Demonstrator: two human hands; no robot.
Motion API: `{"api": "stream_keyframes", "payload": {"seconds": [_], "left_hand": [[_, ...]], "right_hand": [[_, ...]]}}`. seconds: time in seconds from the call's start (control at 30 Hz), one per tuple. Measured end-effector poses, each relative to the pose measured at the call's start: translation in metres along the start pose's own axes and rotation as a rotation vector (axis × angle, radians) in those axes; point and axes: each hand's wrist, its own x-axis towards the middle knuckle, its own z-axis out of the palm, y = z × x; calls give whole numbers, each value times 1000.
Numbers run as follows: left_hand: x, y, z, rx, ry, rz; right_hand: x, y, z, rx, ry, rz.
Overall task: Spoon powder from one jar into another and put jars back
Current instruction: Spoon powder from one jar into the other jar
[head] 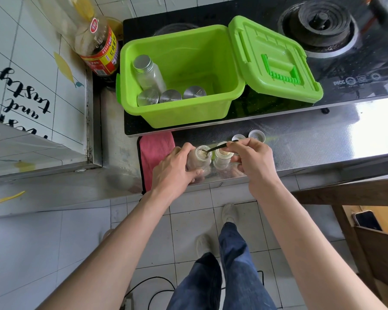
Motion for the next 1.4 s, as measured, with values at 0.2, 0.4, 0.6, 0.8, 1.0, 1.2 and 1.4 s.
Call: {"api": "stream_keyframes", "payload": {"seconds": [0.2,0.4,0.6,0.8,1.0,1.2,1.4], "left_hand": [[0,0,0,-2,-1,-8],[-1,1,1,0,0,-11],[-1,1,0,-5,-1,-9],[-1,1,1,-6,2,2],[-1,-1,1,-4,-3,0],[-2,0,1,-18,-2,10],[-2,1,-2,-16,-7,10]], "right_hand": [[0,-1,-5,23,11,1],[0,-3,-10,42,9,-13],[-3,-8,-17,35,21,-20],[-6,-17,-27,78,39,-21],[-2,-19,-40,81,81,-40],[1,-17,-49,85,113,-60],[3,-18,-48,53,136,-86]]}}
